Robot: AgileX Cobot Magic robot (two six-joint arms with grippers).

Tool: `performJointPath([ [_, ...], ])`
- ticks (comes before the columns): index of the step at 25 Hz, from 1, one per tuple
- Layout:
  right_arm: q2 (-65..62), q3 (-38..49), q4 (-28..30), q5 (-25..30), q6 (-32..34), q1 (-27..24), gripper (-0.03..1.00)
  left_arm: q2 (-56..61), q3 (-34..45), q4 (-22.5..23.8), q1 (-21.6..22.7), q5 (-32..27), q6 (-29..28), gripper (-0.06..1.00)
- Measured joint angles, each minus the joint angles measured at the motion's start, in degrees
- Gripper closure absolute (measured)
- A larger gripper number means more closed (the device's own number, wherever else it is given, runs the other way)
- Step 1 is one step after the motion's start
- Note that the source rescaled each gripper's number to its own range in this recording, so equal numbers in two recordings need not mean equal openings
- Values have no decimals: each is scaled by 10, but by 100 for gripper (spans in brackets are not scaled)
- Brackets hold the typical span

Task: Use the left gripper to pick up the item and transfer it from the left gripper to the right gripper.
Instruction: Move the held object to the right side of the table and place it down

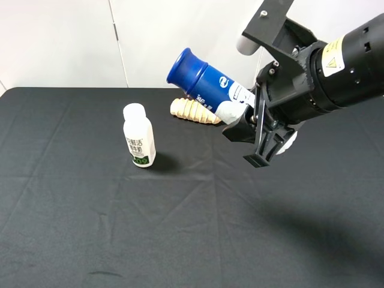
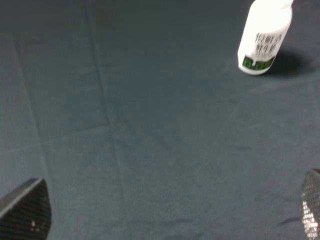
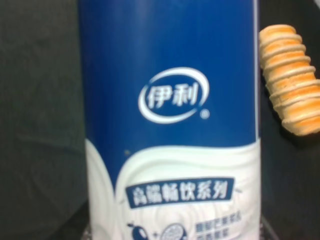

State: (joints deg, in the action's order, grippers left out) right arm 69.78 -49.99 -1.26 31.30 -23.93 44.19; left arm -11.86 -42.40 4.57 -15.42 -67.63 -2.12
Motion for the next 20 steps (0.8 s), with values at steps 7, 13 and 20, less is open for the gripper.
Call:
performJointPath([
  [7, 0, 0, -2, 0, 4, 0, 90, 85, 74, 3, 0, 0, -10, -5],
  [13, 0, 0, -2, 0, 15, 0, 90, 99, 119, -33, 0, 23, -14, -5],
  [20, 0, 0, -2, -1, 21, 0, 90, 99, 138, -39, 0, 70, 6, -5],
])
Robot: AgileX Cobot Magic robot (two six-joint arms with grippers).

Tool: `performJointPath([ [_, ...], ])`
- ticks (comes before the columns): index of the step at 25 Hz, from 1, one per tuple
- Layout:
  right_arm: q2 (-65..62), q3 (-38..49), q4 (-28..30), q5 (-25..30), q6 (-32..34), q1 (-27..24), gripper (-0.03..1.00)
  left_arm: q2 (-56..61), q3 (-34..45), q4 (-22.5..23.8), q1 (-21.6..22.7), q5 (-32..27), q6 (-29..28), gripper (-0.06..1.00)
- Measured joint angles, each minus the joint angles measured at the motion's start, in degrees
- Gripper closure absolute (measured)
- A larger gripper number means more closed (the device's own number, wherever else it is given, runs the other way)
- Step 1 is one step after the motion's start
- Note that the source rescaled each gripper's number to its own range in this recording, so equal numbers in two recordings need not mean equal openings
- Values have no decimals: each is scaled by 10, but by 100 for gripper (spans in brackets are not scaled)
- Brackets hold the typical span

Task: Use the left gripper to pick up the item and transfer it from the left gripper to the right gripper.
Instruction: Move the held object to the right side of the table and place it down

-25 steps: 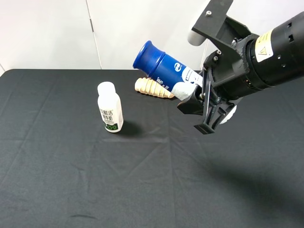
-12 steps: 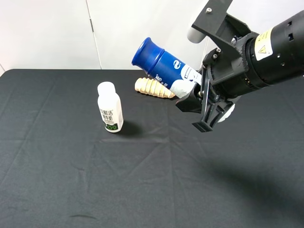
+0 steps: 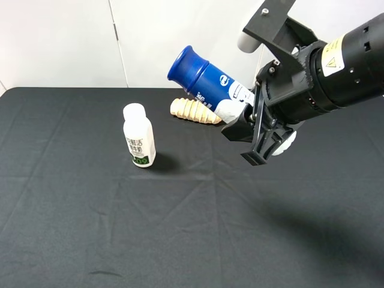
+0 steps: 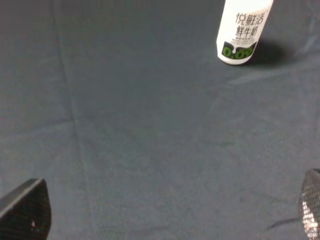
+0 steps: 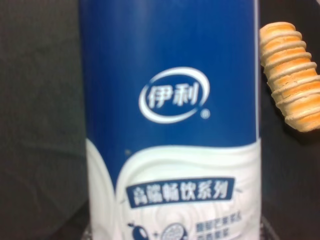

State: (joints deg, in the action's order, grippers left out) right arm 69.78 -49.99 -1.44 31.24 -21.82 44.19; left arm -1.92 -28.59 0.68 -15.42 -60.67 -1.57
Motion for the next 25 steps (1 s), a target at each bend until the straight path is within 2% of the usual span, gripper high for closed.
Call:
performJointPath([
  [5, 0, 0, 0, 0, 11, 0, 90, 0, 0, 0, 0, 2, 1, -5],
  [11, 0, 0, 4, 19, 84, 0, 90, 0, 0, 0, 11, 2, 1, -5],
  [14, 6, 0, 20, 50, 150, -8, 90, 0, 0, 0, 50, 2, 2, -5],
  [16, 19, 0, 25, 74, 188, -31, 90, 0, 0, 0, 84, 2, 2, -5],
  [21, 85, 0, 21, 101, 205, -116, 90, 0, 0, -1, 181, 2, 2, -5],
  [25, 147, 0, 14, 95, 203, -172, 90, 5, 0, -1, 225, 2, 2, -5],
])
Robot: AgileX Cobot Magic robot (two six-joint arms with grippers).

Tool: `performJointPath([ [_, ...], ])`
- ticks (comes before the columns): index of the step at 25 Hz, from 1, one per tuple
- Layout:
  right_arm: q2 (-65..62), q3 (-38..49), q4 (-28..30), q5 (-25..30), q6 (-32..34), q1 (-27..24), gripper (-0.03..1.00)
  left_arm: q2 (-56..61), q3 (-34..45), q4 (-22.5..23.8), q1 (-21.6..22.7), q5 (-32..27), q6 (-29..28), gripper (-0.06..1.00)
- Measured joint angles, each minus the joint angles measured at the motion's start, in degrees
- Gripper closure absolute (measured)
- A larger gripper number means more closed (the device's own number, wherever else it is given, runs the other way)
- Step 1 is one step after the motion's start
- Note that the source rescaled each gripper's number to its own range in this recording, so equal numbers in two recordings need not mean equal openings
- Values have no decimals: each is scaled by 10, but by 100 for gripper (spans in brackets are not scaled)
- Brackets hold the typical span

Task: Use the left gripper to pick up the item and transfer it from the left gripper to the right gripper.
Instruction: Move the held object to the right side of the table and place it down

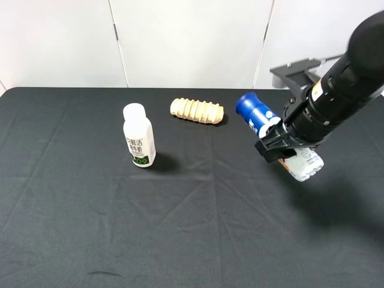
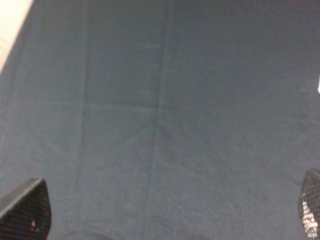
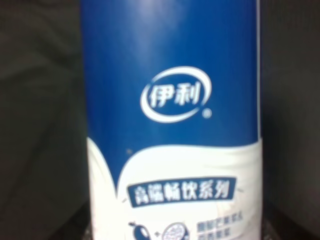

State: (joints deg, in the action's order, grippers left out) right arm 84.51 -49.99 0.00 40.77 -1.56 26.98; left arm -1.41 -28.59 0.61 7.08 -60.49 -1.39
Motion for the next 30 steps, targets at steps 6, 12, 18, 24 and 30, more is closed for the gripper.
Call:
performJointPath([
  [6, 67, 0, 0, -43, -3, -53, 90, 16, 0, -1, 6, 0, 0, -5],
  [12, 121, 0, 0, -92, -3, -69, 90, 16, 0, -1, 6, 0, 0, -5],
  [18, 157, 0, 0, -137, -1, -69, 90, 16, 0, -1, 6, 0, 0, -5],
  [24, 173, 0, 0, -139, -1, -69, 90, 16, 0, 0, 6, 0, 0, -5],
  [30, 173, -2, 3, -144, 1, -69, 9, 16, 0, 0, 6, 0, 0, -5],
])
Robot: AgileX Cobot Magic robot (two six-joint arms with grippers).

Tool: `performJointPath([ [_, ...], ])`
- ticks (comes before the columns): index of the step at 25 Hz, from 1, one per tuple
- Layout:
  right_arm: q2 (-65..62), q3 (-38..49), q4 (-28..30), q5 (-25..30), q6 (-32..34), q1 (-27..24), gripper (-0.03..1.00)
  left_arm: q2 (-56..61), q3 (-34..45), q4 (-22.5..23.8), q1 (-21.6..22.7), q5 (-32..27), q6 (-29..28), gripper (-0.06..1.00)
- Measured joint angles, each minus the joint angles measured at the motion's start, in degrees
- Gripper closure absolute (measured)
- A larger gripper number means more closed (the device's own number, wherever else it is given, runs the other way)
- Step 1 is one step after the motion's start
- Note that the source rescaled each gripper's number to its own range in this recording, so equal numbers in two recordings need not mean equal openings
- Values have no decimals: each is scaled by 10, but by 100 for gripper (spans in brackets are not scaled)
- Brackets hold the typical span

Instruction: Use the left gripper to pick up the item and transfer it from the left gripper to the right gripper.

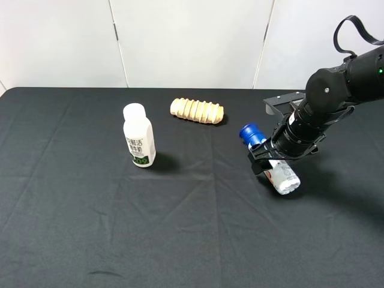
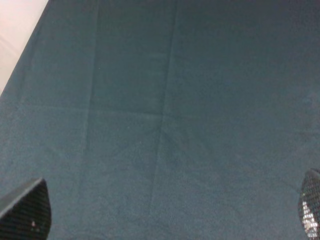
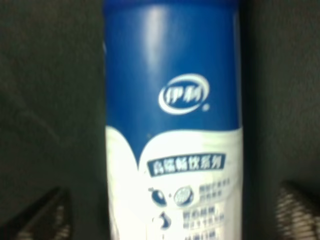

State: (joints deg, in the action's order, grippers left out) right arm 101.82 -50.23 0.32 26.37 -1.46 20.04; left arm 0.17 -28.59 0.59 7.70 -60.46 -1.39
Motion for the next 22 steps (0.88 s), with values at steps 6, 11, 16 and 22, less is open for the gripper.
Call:
performJointPath([
  [6, 0, 0, 0, 2, 0, 0, -3, 0, 0, 0, 0, 0, 0, -5],
  [11, -5, -1, 0, 7, 0, 0, -3, 0, 0, 0, 0, 0, 0, -5],
  [16, -43, -28, 1, 75, 0, 0, -3, 0, 0, 0, 0, 0, 0, -5],
  [22, -122, -58, 1, 204, 3, 0, -3, 0, 0, 0, 0, 0, 0, -5],
])
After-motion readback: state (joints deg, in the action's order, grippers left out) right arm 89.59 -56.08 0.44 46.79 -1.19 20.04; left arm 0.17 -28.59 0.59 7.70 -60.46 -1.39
